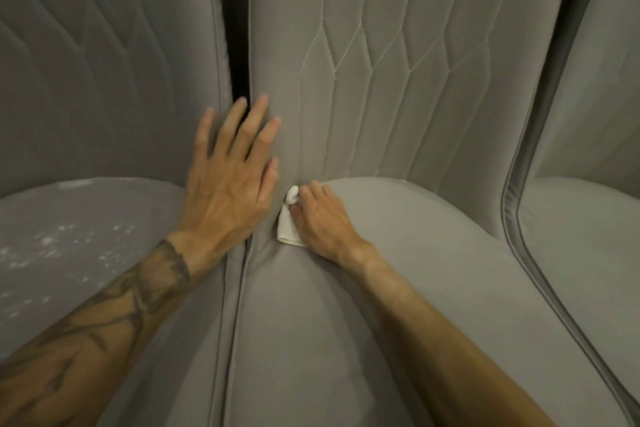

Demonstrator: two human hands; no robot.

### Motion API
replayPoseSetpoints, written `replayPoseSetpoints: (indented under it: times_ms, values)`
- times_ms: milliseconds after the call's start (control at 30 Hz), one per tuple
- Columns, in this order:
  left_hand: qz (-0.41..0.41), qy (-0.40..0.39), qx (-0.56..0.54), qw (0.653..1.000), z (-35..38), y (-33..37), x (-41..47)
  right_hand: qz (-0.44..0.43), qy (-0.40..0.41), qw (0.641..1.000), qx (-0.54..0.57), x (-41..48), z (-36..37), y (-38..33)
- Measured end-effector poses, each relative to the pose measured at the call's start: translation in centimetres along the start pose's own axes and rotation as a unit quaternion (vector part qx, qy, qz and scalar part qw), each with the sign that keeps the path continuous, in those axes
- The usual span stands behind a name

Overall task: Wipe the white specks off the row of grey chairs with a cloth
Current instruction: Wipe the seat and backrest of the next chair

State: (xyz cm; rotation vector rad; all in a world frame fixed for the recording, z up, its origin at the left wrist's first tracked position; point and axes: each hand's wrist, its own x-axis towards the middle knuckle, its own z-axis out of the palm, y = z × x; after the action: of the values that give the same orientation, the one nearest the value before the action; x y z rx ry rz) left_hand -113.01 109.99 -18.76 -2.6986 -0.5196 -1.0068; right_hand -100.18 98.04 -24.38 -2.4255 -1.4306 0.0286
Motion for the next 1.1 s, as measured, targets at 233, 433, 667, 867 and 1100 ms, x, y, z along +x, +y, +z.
replayPoseSetpoints:
  times_ms: [233, 433, 667, 867, 1100]
  values:
    - [0.002, -0.072, -0.061, 0.996, -3.0, 2.9, -9.6, -0.13, -0.048, 0.987, 0.082, -6.8, -0.5, -3.8]
    - [-0.023, -0.1, -0.113, 0.988, -6.0, 6.9, -13.4, 0.056, 0.096, 0.993, 0.048, -8.9, -5.7, 6.4]
    - [-0.027, -0.123, -0.106, 0.986, -7.2, 7.3, -16.0, 0.211, 0.128, 0.968, -0.046, -12.0, -5.2, 11.2]
    - [-0.054, -0.109, -0.114, 0.986, -8.6, 6.9, -18.5, -0.003, 0.064, 0.998, 0.004, -14.3, -0.4, -3.5]
    - [-0.096, -0.087, -0.108, 0.986, -11.5, 4.2, -22.2, -0.026, -0.019, 0.978, 0.205, -15.9, -1.3, -11.9]
